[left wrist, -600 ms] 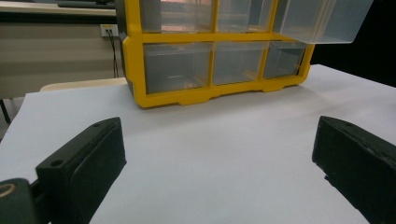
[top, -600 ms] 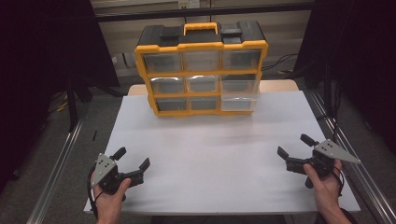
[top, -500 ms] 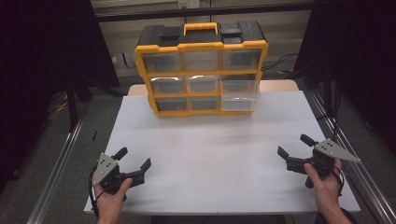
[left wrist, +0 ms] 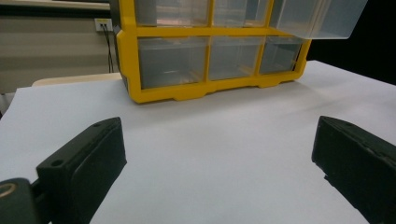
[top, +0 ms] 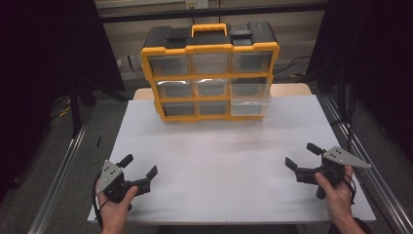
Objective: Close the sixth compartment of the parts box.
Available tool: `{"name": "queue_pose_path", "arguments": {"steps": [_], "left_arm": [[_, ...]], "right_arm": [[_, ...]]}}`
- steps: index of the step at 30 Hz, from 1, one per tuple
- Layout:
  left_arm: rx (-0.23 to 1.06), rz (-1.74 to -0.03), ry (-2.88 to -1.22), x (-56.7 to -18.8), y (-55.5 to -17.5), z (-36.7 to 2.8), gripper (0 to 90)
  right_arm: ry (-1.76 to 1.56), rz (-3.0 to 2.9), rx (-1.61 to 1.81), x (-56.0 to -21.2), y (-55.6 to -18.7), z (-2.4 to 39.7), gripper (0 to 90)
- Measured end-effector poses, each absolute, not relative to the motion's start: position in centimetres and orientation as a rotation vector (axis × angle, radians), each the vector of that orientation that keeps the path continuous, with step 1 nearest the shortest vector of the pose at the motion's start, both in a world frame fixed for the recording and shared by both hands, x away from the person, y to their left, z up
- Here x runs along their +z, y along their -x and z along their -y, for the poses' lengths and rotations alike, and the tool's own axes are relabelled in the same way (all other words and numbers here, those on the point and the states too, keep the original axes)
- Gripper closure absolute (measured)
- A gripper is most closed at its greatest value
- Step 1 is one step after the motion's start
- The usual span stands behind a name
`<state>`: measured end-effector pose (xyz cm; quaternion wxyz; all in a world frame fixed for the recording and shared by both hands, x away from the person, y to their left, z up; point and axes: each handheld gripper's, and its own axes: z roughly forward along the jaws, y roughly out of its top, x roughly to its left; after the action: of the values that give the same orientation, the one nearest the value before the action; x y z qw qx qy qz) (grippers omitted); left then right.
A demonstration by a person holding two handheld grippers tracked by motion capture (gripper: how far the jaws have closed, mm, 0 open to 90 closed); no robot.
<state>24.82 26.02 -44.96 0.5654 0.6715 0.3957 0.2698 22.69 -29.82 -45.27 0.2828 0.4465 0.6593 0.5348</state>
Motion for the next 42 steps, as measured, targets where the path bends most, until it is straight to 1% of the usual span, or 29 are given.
{"name": "queue_pose_path", "arguments": {"steps": [2, 3, 6, 15, 18, 26, 27, 29, 30, 31, 34, 36, 41, 42], "left_arm": [[0.636, -0.939, -1.555, -44.9, -24.7, -25.9, 2.9], [0.654, -0.937, -1.568, -44.8, -24.7, -26.0, 2.9], [0.646, -0.935, -1.571, -44.8, -24.7, -26.0, 2.9], [0.653, -0.922, -1.603, -44.8, -24.7, -25.9, 2.9], [0.646, -0.925, -1.584, -44.8, -24.7, -25.8, 2.9], [0.651, -0.92, -1.596, -44.8, -24.7, -25.8, 3.1], [0.644, -0.933, -1.563, -44.8, -24.7, -25.5, 3.1], [0.643, -0.936, -1.557, -44.8, -24.7, -25.4, 3.1], [0.646, -0.932, -1.563, -44.8, -24.7, -25.5, 3.1], [0.655, -0.918, -1.604, -44.8, -24.7, -25.7, 3.1], [0.66, -0.915, -1.616, -44.8, -24.7, -25.7, 3.1], [0.658, -0.914, -1.614, -44.8, -24.7, -25.7, 3.1], [0.665, -0.915, -1.616, -44.7, -24.8, -25.6, 3.1], [0.658, -0.928, -1.59, -44.8, -24.8, -25.4, 3.2]], "right_arm": [[-1.191, -1.779, 1.419, -45.3, -22.8, 29.6, 0.9], [-1.19, -1.788, 1.419, -45.4, -22.8, 29.5, 1.0], [-1.218, -1.793, 1.467, -45.5, -22.8, 29.0, 1.2], [-1.135, -1.843, 1.467, -45.7, -22.9, 27.9, 1.7], [-1.113, -1.867, 1.482, -45.6, -22.9, 27.4, 0.5], [-1.071, -1.881, 1.543, -45.4, -23.1, 26.5, 0.0], [-1.065, -1.882, 1.56, -45.3, -23.2, 26.2, 0.0], [-1.053, -1.893, 1.569, -45.3, -23.4, 25.8, 0.1], [-1.05, -1.893, 1.568, -45.3, -23.4, 25.6, 0.6], [-1.037, -1.904, 1.568, -45.2, -23.6, 25.5, 0.8], [-1.031, -1.907, 1.582, -45.2, -23.9, 24.9, 1.6], [-1.03, -1.913, 1.585, -45.2, -23.9, 24.7, 1.9], [-1.016, -1.93, 1.6, -45.2, -24.2, 23.9, 5.7], [-1.013, -1.927, 1.593, -45.1, -24.3, 23.8, 6.0]]}}
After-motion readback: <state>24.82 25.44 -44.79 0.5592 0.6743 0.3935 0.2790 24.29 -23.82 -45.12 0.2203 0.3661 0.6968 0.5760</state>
